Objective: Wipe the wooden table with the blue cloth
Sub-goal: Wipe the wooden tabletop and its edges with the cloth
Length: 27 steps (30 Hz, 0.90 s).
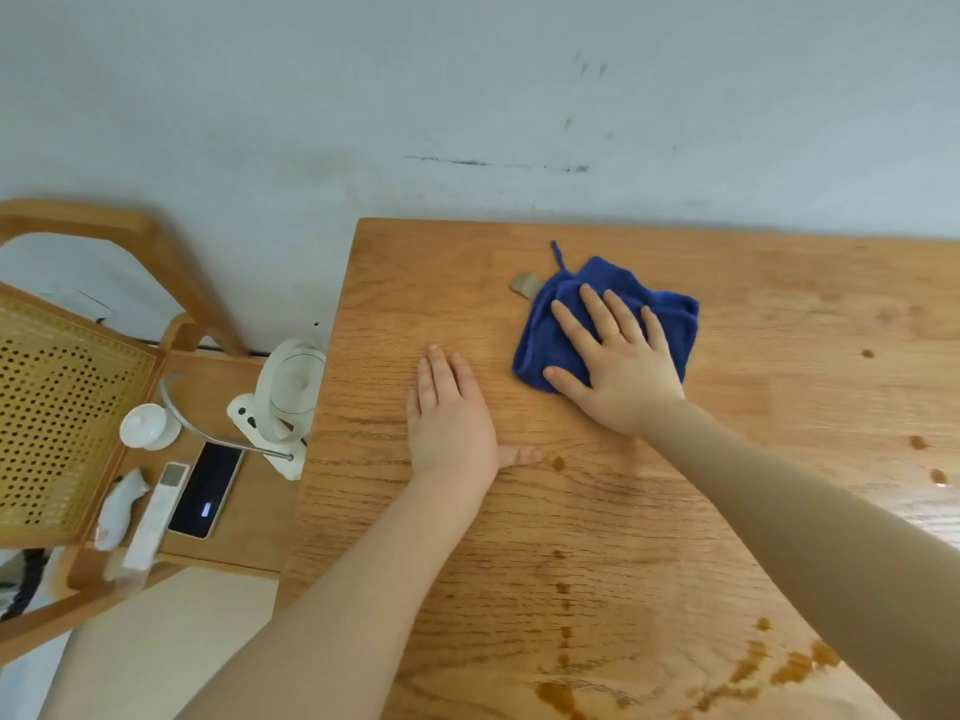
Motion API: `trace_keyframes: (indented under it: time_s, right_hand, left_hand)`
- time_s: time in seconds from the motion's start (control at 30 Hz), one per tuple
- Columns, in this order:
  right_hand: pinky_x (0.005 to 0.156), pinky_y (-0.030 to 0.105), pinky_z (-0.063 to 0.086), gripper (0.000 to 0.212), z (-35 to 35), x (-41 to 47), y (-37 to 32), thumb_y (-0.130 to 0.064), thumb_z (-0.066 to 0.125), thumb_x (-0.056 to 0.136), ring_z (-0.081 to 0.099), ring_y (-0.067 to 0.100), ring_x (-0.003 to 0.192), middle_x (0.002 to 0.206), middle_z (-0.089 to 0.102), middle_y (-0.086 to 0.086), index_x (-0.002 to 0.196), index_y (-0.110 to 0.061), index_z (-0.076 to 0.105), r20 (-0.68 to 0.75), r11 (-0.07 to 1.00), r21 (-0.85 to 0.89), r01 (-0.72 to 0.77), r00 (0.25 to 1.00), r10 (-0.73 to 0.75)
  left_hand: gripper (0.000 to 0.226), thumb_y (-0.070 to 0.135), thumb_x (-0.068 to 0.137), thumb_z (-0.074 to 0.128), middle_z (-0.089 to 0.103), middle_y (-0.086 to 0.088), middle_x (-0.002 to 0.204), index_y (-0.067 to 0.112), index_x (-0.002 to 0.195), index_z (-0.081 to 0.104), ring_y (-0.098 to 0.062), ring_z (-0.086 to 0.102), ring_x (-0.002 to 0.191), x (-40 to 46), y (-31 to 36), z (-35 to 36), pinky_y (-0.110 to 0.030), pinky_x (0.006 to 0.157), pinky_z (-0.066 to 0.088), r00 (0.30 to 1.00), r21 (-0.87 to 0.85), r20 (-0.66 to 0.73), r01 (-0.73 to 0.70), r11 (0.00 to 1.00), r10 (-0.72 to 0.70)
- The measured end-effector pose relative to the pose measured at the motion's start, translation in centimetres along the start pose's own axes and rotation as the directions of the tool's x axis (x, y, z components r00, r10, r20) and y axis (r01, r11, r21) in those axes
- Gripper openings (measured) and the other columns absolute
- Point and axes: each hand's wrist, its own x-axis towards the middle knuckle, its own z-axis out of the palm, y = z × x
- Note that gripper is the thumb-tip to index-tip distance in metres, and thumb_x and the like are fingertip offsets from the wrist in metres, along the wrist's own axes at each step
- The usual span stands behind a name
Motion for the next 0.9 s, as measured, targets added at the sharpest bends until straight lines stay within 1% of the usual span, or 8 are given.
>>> trace_keyframes:
  time_s: [0.13, 0.23, 0.37, 0.5, 0.67, 0.77, 0.83, 0.9]
  right_hand:
    - [0.115, 0.048, 0.002, 0.078, -0.7, 2.1, 1.9, -0.076, 0.012, 0.076, 0.002, 0.022, 0.145, 0.159, 0.003, -0.003, 0.146, -0.043, 0.005, 0.029, 0.996, 0.017, 0.083, 0.996, -0.084]
    - [0.116, 0.048, 0.001, 0.070, -1.1, 6.3, 3.9, -0.070, 0.025, 0.085, 0.001, 0.021, 0.145, 0.159, 0.002, -0.003, 0.147, -0.041, 0.008, -0.010, 0.998, 0.050, -0.036, 0.999, 0.037]
    - [0.115, 0.050, 0.002, 0.068, -1.5, 8.3, 4.8, -0.067, 0.024, 0.088, 0.000, 0.023, 0.145, 0.159, 0.002, 0.001, 0.147, -0.040, 0.004, -0.010, 0.993, 0.034, -0.110, 0.994, 0.111]
    - [0.115, 0.050, -0.001, 0.071, -1.0, 3.6, 4.9, -0.070, 0.017, 0.086, -0.002, 0.024, 0.145, 0.159, -0.003, 0.000, 0.148, -0.038, 0.001, 0.023, 0.999, 0.000, 0.047, 0.999, -0.047]
    - [0.116, 0.048, 0.003, 0.079, -0.8, 0.4, 6.4, -0.075, 0.011, 0.076, 0.006, 0.022, 0.145, 0.158, 0.009, -0.003, 0.147, -0.040, 0.012, 0.028, 0.957, -0.013, 0.289, 0.957, -0.289]
    - [0.116, 0.046, 0.001, 0.076, -1.3, 4.4, 7.7, -0.075, 0.020, 0.078, 0.004, 0.020, 0.145, 0.158, 0.008, -0.006, 0.146, -0.041, 0.013, -0.009, 0.974, 0.030, 0.223, 0.975, -0.223]
    - [0.116, 0.046, 0.000, 0.070, -1.6, 6.9, 8.7, -0.069, 0.027, 0.084, 0.002, 0.020, 0.145, 0.159, 0.006, -0.005, 0.146, -0.041, 0.012, -0.017, 0.992, 0.062, 0.110, 0.994, -0.109]
    - [0.116, 0.048, 0.000, 0.069, -1.5, 7.7, 9.2, -0.067, 0.025, 0.087, 0.001, 0.022, 0.145, 0.159, 0.003, -0.002, 0.147, -0.039, 0.008, -0.015, 0.997, 0.018, 0.080, 0.997, -0.080]
  left_hand:
    - [0.137, 0.072, 0.057, 0.066, -0.021, -0.015, 0.154, 0.006, 0.146, -0.014, -0.027, -0.012, 0.144, 0.3, 0.4, -0.5, -0.038, 0.116, 0.001, 1.000, -0.015, 0.015, 0.022, 1.000, -0.022]
    - [0.140, 0.072, 0.056, 0.067, -0.022, -0.014, 0.154, 0.006, 0.145, -0.017, -0.027, -0.013, 0.144, 0.3, 0.6, -0.4, -0.037, 0.116, 0.000, 0.998, 0.015, 0.027, 0.048, 0.999, -0.048]
    - [0.139, 0.072, 0.055, 0.067, -0.020, -0.012, 0.155, 0.008, 0.146, -0.016, -0.026, -0.011, 0.144, 0.0, 0.5, -0.3, -0.037, 0.116, 0.001, 0.999, 0.015, 0.008, 0.047, 0.999, -0.047]
    - [0.141, 0.071, 0.052, 0.070, -0.018, -0.010, 0.156, 0.010, 0.147, -0.015, -0.024, -0.010, 0.145, -0.2, 0.9, -0.8, -0.038, 0.116, 0.005, 0.997, 0.004, 0.019, 0.077, 0.997, -0.077]
    - [0.136, 0.075, 0.055, 0.064, -0.018, -0.005, 0.156, 0.014, 0.147, -0.014, -0.022, -0.011, 0.145, -0.2, 0.9, -0.9, -0.038, 0.116, 0.003, 0.999, 0.031, 0.015, 0.050, 0.998, -0.050]
    - [0.125, 0.071, 0.061, 0.062, -0.018, -0.001, 0.156, 0.023, 0.147, -0.016, -0.021, -0.013, 0.144, -0.3, 1.5, -1.2, -0.037, 0.116, 0.000, 0.996, 0.147, -0.013, -0.081, 0.986, 0.084]
    - [0.119, 0.065, 0.065, 0.063, -0.019, 0.001, 0.156, 0.025, 0.147, -0.015, -0.020, -0.013, 0.144, -0.7, 2.2, -1.2, -0.036, 0.116, -0.001, 0.993, 0.195, -0.036, -0.106, 0.975, 0.115]
    - [0.108, 0.060, 0.074, 0.061, -0.016, 0.001, 0.157, 0.026, 0.148, -0.009, -0.021, -0.009, 0.145, -1.1, 2.9, -0.9, -0.037, 0.117, 0.002, 0.994, 0.207, -0.006, -0.103, 0.973, 0.106]
